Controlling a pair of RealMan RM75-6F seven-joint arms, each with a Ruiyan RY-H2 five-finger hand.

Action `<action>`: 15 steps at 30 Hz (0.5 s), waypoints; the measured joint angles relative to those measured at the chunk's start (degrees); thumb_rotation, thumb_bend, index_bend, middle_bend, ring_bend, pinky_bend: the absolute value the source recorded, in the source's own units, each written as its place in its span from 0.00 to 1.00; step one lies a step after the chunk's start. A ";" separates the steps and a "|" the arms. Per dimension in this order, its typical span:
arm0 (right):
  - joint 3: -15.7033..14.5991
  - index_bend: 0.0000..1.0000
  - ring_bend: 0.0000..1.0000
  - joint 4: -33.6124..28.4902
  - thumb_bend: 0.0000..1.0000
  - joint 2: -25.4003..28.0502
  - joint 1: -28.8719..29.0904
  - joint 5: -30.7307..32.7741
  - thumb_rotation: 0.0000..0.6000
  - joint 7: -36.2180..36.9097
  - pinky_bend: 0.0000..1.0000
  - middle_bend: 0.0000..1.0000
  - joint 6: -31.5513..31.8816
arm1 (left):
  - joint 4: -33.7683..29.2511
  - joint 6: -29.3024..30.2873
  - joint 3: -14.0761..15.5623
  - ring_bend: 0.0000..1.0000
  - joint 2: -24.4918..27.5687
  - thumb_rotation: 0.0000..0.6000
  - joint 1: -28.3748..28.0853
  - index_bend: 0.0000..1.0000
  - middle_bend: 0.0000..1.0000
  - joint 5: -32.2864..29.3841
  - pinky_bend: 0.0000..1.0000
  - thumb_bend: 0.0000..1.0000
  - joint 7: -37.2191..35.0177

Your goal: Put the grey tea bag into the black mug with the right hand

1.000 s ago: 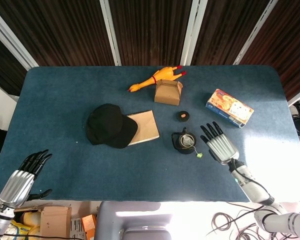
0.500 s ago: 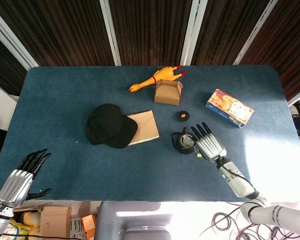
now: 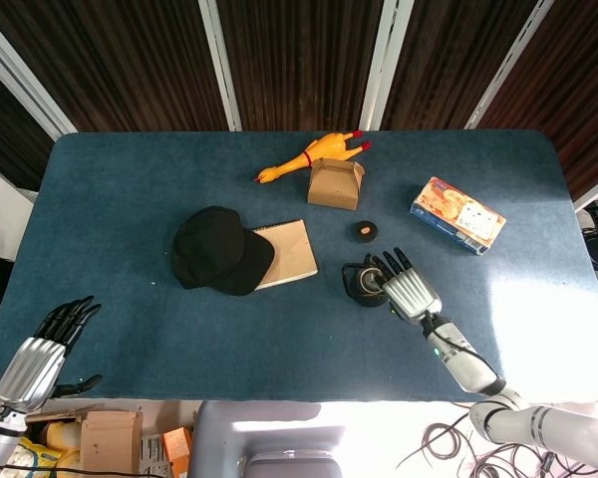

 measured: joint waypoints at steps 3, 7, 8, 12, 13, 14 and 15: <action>-0.10 0.31 0.00 0.30 0.39 -0.26 0.07 0.09 1.00 0.13 0.00 0.05 -0.14 | 0.00 0.02 0.03 0.00 0.00 1.00 0.02 0.00 0.00 0.01 0.09 0.03 0.00; -0.09 0.31 0.00 0.27 0.39 -0.18 -0.03 -0.44 1.00 0.72 0.00 0.05 0.51 | 0.02 0.24 -0.04 0.00 0.06 1.00 0.11 0.00 0.00 -0.06 0.09 0.03 -0.15; -0.04 0.30 0.00 -0.24 0.39 0.22 -0.24 -0.88 1.00 1.19 0.00 0.05 1.25 | 0.07 0.28 -0.02 0.00 0.07 1.00 0.13 0.00 0.00 -0.04 0.09 0.03 -0.22; -0.27 0.28 0.00 -3.57 0.39 3.36 -1.68 -3.81 1.00 3.62 0.00 0.04 5.63 | 0.07 0.30 0.06 0.00 0.07 1.00 0.12 0.00 0.00 0.17 0.09 0.03 -0.18; -0.41 0.27 0.00 -4.49 0.39 4.31 -2.16 -4.64 1.00 4.34 0.00 0.04 6.78 | 0.04 0.30 0.10 0.00 0.04 1.00 0.13 0.00 0.00 0.23 0.09 0.03 -0.07; -0.64 0.27 0.00 -5.71 0.39 5.58 -2.87 -5.78 1.00 5.38 0.00 0.04 8.31 | 0.01 0.26 0.10 0.00 0.04 1.00 0.12 0.00 0.00 0.25 0.09 0.03 0.00; -0.87 0.26 0.00 -6.56 0.39 6.47 -3.45 -6.63 1.00 6.18 0.00 0.04 9.46 | -0.01 0.23 0.13 0.00 0.02 1.00 0.12 0.00 0.00 0.28 0.09 0.03 0.07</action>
